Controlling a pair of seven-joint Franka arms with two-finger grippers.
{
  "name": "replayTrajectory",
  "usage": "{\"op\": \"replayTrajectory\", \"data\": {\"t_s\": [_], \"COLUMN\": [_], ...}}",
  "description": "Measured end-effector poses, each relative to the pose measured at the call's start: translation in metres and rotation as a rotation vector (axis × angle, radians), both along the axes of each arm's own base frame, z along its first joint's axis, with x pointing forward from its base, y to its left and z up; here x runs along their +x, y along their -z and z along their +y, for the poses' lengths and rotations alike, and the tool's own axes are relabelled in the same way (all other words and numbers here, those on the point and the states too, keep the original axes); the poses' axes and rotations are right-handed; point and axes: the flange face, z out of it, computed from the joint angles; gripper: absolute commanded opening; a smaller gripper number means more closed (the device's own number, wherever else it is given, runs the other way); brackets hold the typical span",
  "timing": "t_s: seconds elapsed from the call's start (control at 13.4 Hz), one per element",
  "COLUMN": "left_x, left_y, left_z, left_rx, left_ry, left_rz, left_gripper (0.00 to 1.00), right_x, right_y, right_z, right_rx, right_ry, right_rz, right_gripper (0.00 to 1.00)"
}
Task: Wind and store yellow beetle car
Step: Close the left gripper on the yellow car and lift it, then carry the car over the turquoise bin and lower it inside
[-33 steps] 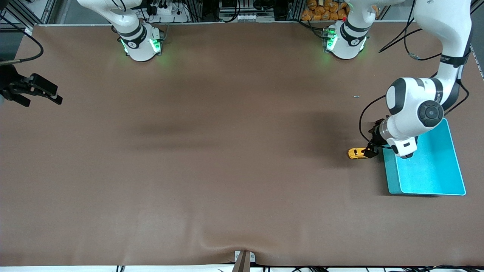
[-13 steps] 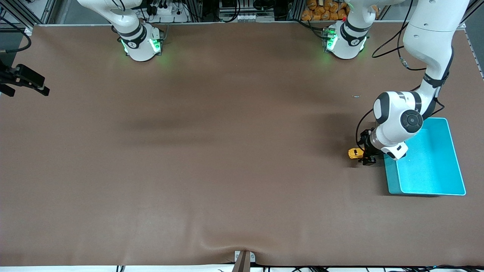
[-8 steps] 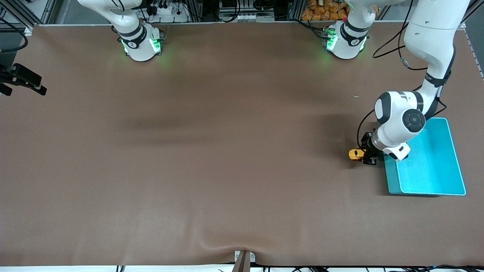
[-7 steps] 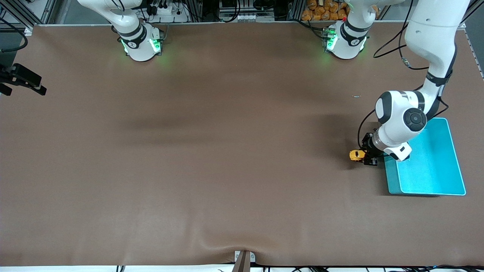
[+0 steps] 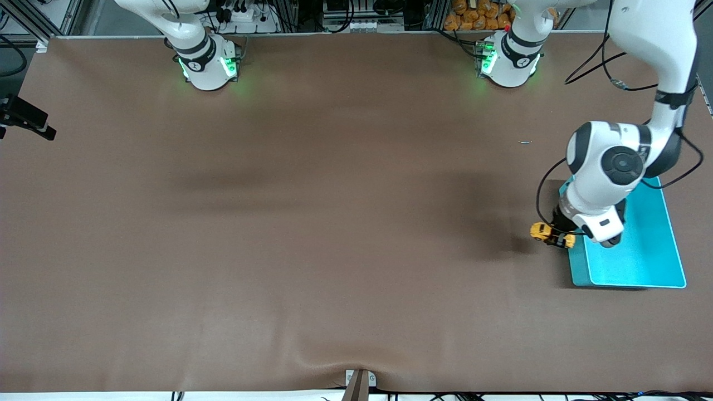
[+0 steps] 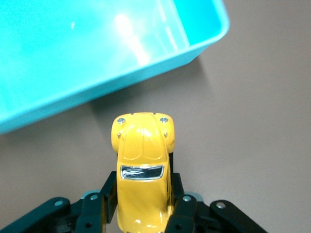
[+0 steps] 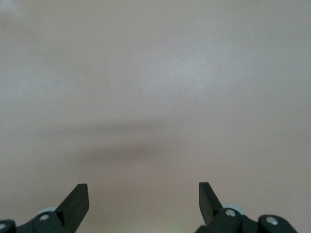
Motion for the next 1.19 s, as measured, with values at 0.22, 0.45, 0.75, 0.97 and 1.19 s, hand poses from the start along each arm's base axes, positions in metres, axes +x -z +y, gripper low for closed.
{"op": "replayTrajectory", "data": {"t_s": [0.22, 0.45, 0.75, 0.97, 1.19], "left_x": [0.013, 0.02, 0.021, 0.02, 0.015], "left_y": [-0.03, -0.045, -0.048, -0.046, -0.042], "left_z": [0.031, 0.057, 0.088, 0.109, 0.132], "left_rx": [0.032, 0.058, 0.08, 0.093, 0.098], "left_ry": [0.1, 0.214, 0.336, 0.428, 0.5], "left_rz": [0.009, 0.021, 0.043, 0.064, 0.102], "left_gripper": [0.0, 0.0, 0.0, 0.0, 0.0], "right_x": [0.0, 0.0, 0.0, 0.0, 0.0], "right_y": [0.0, 0.0, 0.0, 0.001, 0.001], "right_z": [0.0, 0.0, 0.001, 0.002, 0.003], "right_rx": [0.0, 0.0, 0.0, 0.0, 0.0], "right_ry": [0.0, -0.001, -0.002, -0.005, -0.005], "right_rz": [0.0, 0.001, 0.002, 0.003, 0.003], "right_gripper": [1.0, 1.0, 1.0, 1.0, 1.0]}}
